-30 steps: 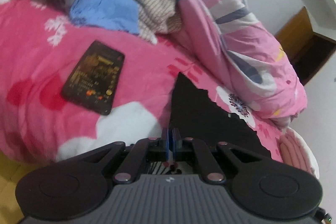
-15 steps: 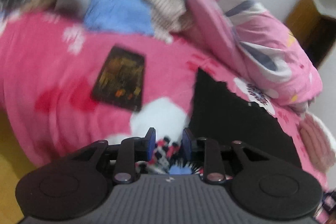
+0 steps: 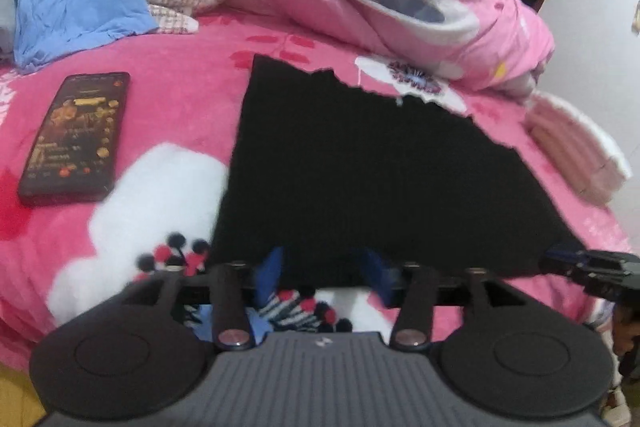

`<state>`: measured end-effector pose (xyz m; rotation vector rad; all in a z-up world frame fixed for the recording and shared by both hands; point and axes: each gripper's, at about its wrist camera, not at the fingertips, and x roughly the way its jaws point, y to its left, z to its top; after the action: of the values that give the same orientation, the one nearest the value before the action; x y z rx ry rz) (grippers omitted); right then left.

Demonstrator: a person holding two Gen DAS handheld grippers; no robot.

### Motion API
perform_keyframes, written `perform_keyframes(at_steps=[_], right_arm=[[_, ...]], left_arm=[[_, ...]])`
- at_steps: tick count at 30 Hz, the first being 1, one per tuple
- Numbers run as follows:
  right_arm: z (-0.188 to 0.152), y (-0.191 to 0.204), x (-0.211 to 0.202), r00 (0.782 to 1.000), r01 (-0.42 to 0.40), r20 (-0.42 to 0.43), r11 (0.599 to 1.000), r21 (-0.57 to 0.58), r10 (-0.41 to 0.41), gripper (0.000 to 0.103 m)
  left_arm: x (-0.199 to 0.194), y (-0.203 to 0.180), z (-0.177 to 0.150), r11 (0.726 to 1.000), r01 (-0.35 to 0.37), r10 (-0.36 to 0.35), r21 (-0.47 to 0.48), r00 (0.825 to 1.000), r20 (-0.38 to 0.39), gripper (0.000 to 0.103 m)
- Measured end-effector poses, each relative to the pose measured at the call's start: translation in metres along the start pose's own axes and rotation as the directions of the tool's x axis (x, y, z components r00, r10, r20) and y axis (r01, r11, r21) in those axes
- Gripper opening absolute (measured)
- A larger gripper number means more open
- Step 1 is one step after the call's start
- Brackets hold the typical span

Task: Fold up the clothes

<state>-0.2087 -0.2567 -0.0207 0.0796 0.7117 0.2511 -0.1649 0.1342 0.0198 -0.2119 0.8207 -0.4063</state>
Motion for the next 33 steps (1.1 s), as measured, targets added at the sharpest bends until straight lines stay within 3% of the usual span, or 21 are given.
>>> perform_keyframes(at_steps=[3,8,13,16,20,23,27,31,32,33], right_arm=[[0.022,-0.011,-0.019,0.999,-0.022,0.041,1.0,0.001,0.022,0.025],[0.073,-0.08,-0.024,0.991,0.011,0.133,0.987,0.162,-0.033,0.036],[0.095,-0.16,0.007,0.994,0.063,0.066,0.953,0.296,-0.086,0.041],[0.094,-0.189,0.03,0.996,0.063,0.031,0.934,0.35,-0.079,0.041],[0.091,-0.221,0.059,0.998,0.049,0.001,0.904,0.424,-0.055,0.041],[0.087,-0.229,0.068,0.999,0.005,0.027,0.887,0.461,-0.019,0.041],[0.087,-0.23,0.069,0.999,-0.032,0.052,0.889,0.457,0.009,0.041],[0.091,-0.23,0.075,0.997,-0.058,0.064,0.899,0.435,0.034,0.04],[0.092,-0.228,0.077,0.997,-0.059,0.065,0.904,0.422,0.035,0.035],[0.093,-0.226,0.078,0.997,-0.059,0.066,0.911,0.408,0.035,0.024]], left_arm=[[-0.004,0.004,0.025,1.0,0.001,-0.003,0.031,0.997,0.071,0.064],[0.027,0.007,0.081,0.992,-0.083,0.069,0.098,0.989,0.13,0.065],[0.097,0.008,0.13,0.97,-0.159,0.139,0.186,0.984,0.112,0.065],[0.132,0.015,0.146,0.973,-0.176,0.165,0.15,0.983,0.085,0.063],[0.163,0.032,0.154,0.99,-0.13,0.128,0.053,0.991,0.029,0.055],[0.17,0.039,0.156,0.995,-0.1,0.099,0.012,0.994,0.04,0.049],[0.176,0.043,0.16,0.997,-0.076,0.077,-0.024,0.995,0.065,0.039],[0.177,0.044,0.161,0.996,-0.082,0.085,-0.034,0.992,0.09,0.021],[0.176,0.043,0.161,0.996,-0.084,0.086,-0.028,0.991,0.1,0.016],[0.175,0.042,0.16,0.996,-0.088,0.089,-0.017,0.99,0.112,0.014]])
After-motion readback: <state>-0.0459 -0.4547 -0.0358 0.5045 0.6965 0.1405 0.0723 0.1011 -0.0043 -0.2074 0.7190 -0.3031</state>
